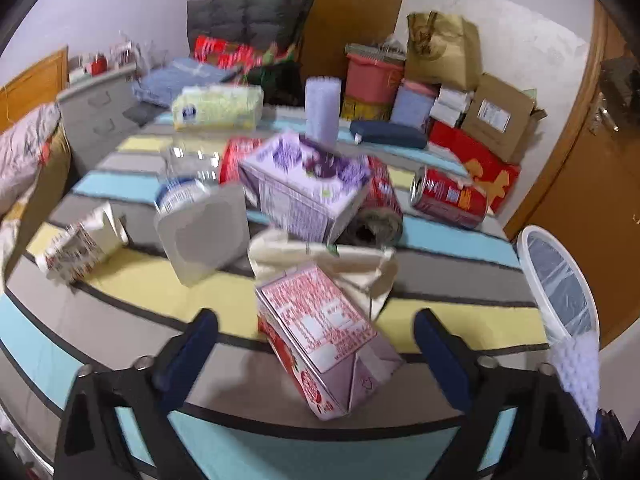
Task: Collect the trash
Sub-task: 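Grasp the white foam net with the right tool while the left tool grasps the pink milk carton, then carry both items over the bin and open both tools to drop them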
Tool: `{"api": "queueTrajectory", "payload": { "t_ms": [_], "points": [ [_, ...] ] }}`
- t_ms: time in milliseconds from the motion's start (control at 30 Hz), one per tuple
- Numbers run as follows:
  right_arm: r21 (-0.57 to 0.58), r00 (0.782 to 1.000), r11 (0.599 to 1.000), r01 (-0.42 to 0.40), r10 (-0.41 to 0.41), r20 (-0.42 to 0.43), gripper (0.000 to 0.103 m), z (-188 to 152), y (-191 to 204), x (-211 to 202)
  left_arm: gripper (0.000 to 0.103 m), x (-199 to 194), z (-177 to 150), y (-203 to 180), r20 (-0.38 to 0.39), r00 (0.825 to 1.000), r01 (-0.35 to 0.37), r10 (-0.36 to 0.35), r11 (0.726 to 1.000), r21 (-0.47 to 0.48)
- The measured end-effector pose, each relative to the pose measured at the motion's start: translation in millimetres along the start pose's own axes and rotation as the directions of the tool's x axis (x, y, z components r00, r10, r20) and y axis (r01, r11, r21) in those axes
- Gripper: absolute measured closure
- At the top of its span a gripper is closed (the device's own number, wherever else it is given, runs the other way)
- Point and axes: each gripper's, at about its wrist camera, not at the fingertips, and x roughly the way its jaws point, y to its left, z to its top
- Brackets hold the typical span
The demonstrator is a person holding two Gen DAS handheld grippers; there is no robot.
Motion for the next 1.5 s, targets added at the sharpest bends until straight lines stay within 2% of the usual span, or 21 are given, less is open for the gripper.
{"api": "queueTrajectory", "payload": {
  "t_ms": [100,167,233,400,433,467,700,900,1100,1367,1500],
  "points": [
    [0.015,1.000,1.000,-0.005,0.004,0.005,0.079,2.7,-4.0,0.2,0.019,4.8,-4.7,-3.5,-0.014,1.000,-0.017,0.018,1.000,0.015],
    [0.020,1.000,1.000,-0.007,0.006,0.008,0.079,4.1,-6.6,1.0,0.033,7.5,-6.1,-5.0,-0.024,0.999,-0.021,0.021,1.000,0.018],
    [0.021,1.000,1.000,-0.008,0.008,0.012,0.079,4.9,-9.0,0.1,0.042,10.1,-7.8,-7.1,-0.039,0.999,-0.028,0.030,0.999,0.036],
    [0.045,1.000,0.999,-0.008,0.007,0.022,0.079,7.8,-19.1,-3.1,0.051,8.8,-11.0,-8.6,-0.038,0.998,-0.051,0.053,0.997,0.053],
    [0.051,1.000,0.999,-0.009,0.008,0.024,0.079,8.8,-21.6,-3.4,0.056,6.4,-11.4,-8.1,-0.031,0.998,-0.053,0.055,0.997,0.053],
    [0.053,1.000,0.999,-0.007,0.006,0.025,0.079,9.4,-23.3,-3.9,0.067,4.4,-11.2,-7.7,-0.024,0.998,-0.054,0.055,0.997,0.053],
    [0.069,0.998,0.998,-0.002,-0.002,0.059,0.079,16.7,-34.0,-12.6,0.067,-27.4,-8.4,-12.5,0.047,0.998,-0.040,0.038,0.998,0.049],
    [0.084,0.996,0.996,0.002,-0.010,0.085,0.079,23.7,-45.9,-19.4,0.067,-52.9,-2.7,-32.1,0.105,0.994,-0.019,0.011,0.997,0.078],
    [0.103,0.993,0.994,0.023,-0.035,0.117,0.079,32.7,-62.9,-29.4,0.067,-74.2,7.0,-71.8,0.139,0.988,0.051,-0.072,0.987,0.150],
    [0.103,0.985,0.992,0.069,-0.084,0.151,0.079,50.4,-90.0,-38.0,0.067,-78.3,22.1,-147.6,0.146,0.968,0.154,-0.202,0.945,0.289],
    [0.108,0.986,0.991,0.083,-0.098,0.135,0.079,56.8,-111.6,-33.3,0.067,-68.2,25.8,-184.8,0.107,0.957,0.221,-0.271,0.915,0.336]
  ]
}}
